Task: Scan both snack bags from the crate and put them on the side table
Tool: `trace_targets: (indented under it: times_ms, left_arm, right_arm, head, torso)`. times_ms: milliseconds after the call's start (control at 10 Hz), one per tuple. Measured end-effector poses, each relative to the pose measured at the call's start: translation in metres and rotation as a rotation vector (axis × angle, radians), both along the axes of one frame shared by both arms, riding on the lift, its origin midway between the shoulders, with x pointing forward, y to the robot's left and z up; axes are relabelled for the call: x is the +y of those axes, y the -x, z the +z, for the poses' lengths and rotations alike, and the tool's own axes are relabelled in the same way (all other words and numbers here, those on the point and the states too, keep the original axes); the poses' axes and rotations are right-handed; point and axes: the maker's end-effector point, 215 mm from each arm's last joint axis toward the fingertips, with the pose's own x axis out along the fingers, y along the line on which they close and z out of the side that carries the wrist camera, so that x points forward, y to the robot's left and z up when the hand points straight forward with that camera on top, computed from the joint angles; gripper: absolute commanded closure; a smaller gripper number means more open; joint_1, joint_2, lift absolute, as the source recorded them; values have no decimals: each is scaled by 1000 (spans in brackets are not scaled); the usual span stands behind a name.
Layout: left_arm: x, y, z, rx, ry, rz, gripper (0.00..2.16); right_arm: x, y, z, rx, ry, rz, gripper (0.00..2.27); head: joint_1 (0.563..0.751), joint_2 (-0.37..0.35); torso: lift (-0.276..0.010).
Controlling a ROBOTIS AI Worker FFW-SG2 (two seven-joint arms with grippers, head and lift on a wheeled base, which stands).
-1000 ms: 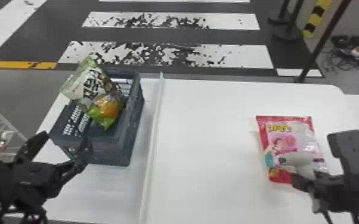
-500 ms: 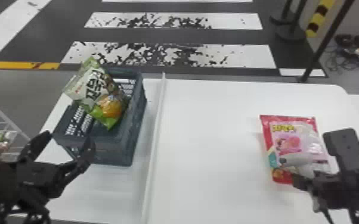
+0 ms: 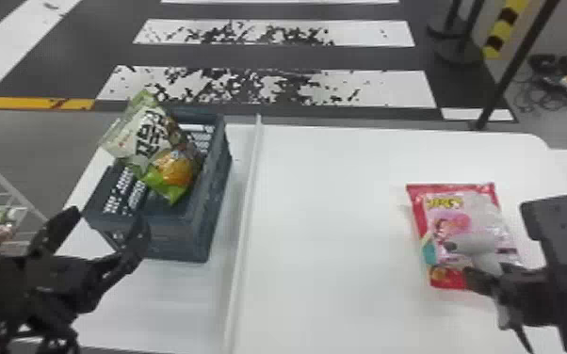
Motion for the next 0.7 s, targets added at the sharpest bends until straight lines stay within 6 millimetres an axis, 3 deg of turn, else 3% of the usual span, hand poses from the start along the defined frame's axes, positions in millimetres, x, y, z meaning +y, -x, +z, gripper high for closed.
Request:
trace_targets:
  times_ms: [100,300,700]
  left_arm:
    - [0,0,0,0,0,0,6]
    - [1,0,0,-1,0,1,6]
    - [1,0,0,0,0,2,6]
  right_arm:
    - [-9,-2,7,-15,6,-18,2253]
    - [-46,-14,18,-58,20,-85,2253]
    - [-153,-62,17,-192,80,-225,2253]
  head:
    - [695,34]
    - [695,-8]
    - [695,-159]
  torso:
    - [-87]
    - [-87]
    - [-87]
